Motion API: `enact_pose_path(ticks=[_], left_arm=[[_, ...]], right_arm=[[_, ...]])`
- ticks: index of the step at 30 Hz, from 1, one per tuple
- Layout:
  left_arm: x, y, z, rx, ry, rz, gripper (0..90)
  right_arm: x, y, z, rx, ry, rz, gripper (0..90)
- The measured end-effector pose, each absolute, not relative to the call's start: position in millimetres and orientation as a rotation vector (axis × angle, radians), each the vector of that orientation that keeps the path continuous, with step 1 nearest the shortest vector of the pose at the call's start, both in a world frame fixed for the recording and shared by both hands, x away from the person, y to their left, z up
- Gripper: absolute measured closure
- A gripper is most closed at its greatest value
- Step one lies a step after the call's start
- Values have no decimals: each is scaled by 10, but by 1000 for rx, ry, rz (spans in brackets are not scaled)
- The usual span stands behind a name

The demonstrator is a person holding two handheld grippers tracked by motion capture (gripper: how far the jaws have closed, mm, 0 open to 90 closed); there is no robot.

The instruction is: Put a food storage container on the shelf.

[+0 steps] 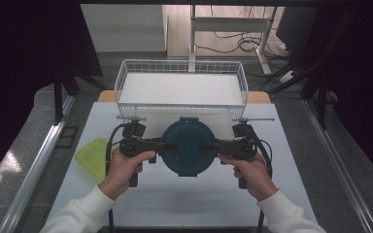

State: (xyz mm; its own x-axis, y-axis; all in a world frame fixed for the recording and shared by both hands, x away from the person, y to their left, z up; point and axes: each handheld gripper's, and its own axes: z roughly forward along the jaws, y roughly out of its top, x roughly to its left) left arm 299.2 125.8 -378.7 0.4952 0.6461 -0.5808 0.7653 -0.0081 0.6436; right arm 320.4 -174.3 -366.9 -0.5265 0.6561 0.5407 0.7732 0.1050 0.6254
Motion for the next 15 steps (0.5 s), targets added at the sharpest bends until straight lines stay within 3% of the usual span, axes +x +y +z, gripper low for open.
enact_pose_path(ticks=[15], left_arm=[[3075,1264,-3625,1710,1193,-122,356]], right_arm=[[3278,-1739,-3526,-1450,-2240,-1428,344]])
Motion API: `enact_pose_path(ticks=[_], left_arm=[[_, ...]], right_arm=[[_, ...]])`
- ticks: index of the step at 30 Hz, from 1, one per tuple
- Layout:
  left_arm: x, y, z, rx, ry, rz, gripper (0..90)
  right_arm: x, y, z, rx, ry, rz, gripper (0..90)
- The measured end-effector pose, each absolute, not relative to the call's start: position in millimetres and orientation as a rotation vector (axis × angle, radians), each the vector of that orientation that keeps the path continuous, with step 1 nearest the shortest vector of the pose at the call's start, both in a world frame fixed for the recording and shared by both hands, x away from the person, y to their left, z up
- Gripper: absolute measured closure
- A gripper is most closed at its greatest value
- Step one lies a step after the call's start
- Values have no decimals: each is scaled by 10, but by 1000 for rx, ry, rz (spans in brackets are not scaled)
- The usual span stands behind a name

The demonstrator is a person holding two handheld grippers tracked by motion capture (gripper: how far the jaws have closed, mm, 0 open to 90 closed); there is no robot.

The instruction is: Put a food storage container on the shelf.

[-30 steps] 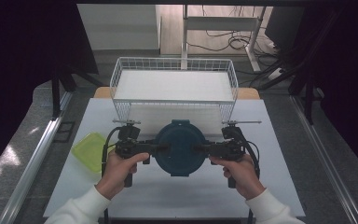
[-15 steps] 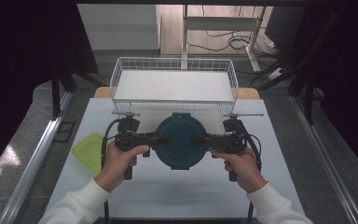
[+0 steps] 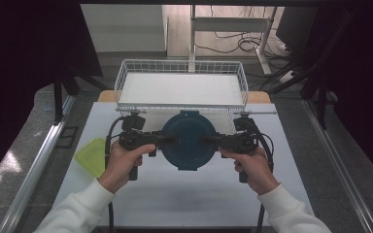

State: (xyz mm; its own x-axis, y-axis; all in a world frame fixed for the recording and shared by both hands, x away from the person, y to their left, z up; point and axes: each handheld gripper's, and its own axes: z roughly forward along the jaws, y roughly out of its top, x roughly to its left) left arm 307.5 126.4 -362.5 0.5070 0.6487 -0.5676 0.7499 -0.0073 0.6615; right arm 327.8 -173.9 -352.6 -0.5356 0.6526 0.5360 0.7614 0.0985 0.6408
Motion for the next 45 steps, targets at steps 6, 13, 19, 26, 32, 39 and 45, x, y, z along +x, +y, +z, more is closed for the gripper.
enact_pose_path(ticks=[6,13,19,26,32,39,45], left_arm=[[3122,1269,-3575,1712,1187,-118,356],[3168,1272,-3494,1711,1180,-110,356],[3200,1276,-3442,1714,1175,-108,356],[3240,1297,-3376,1720,1165,-99,356],[3277,1320,-3319,1722,1160,-96,356],[3313,1337,-3278,1719,1158,-96,356],[3358,1353,-3203,1718,1156,-86,356]], right_arm=[[3324,-1733,-3474,-1451,-2239,-1432,343],[3361,-1728,-3404,-1452,-2239,-1443,343],[3394,-1725,-3335,-1450,-2245,-1449,344],[3421,-1712,-3280,-1445,-2254,-1453,344],[3455,-1689,-3224,-1441,-2256,-1465,345],[3488,-1674,-3175,-1440,-2264,-1464,344],[3533,-1657,-3113,-1440,-2260,-1471,345]])
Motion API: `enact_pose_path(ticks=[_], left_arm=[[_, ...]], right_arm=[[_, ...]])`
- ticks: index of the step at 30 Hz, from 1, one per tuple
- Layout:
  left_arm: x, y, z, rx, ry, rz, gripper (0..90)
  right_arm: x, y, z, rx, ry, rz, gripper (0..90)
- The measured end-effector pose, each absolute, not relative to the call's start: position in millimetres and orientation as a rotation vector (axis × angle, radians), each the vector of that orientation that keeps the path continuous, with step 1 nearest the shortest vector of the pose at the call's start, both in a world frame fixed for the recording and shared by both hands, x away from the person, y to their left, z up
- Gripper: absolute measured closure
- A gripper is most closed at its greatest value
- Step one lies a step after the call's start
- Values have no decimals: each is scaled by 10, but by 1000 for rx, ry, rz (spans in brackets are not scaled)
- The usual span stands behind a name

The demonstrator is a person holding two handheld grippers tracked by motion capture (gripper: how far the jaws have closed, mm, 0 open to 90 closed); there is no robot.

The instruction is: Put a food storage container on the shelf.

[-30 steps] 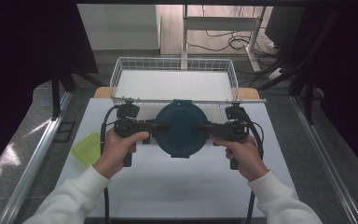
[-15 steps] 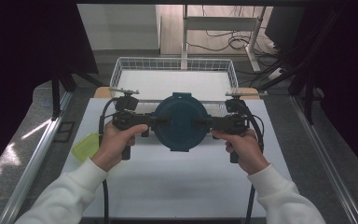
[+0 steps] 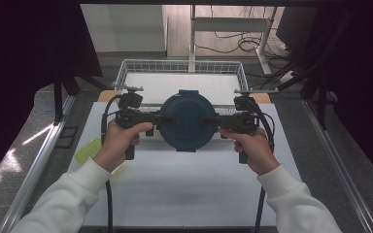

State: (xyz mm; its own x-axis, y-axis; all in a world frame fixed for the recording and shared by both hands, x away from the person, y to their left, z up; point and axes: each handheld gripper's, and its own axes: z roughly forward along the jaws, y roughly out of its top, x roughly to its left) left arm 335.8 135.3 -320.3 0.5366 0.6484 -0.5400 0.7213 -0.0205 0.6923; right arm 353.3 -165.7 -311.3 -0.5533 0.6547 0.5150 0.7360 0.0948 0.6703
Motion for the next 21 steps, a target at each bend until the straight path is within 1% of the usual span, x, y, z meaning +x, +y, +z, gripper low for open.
enact_pose_path(ticks=[21], left_arm=[[3639,1380,-2934,1696,1149,-65,355]], right_arm=[[3825,-1631,-2829,-1421,-2273,-1494,346]])
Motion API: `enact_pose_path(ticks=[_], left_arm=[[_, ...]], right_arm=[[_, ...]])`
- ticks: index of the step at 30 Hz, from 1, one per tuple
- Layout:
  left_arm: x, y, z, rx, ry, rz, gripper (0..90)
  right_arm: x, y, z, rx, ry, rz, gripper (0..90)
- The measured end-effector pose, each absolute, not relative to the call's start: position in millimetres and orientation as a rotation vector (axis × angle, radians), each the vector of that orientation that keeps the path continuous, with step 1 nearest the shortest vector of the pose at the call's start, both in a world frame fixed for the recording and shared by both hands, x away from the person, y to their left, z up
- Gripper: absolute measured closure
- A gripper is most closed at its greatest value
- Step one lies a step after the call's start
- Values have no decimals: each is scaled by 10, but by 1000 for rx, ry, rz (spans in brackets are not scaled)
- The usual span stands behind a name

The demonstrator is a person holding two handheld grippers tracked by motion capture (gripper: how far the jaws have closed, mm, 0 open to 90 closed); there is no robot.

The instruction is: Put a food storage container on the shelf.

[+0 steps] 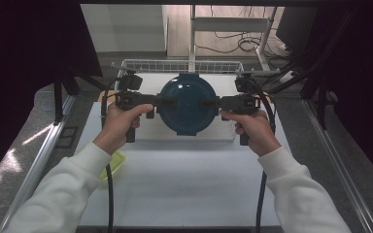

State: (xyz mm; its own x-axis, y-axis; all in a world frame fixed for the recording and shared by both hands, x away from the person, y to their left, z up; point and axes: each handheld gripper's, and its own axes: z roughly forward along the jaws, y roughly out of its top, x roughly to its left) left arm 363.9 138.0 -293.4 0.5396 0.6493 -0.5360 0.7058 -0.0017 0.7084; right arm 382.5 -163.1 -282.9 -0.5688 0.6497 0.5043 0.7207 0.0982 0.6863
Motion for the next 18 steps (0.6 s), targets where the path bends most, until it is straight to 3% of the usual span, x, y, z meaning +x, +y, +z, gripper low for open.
enact_pose_path(ticks=[18], left_arm=[[3951,1395,-2782,1683,1152,-58,356]], right_arm=[[4155,-1610,-2657,-1424,-2266,-1484,349]])
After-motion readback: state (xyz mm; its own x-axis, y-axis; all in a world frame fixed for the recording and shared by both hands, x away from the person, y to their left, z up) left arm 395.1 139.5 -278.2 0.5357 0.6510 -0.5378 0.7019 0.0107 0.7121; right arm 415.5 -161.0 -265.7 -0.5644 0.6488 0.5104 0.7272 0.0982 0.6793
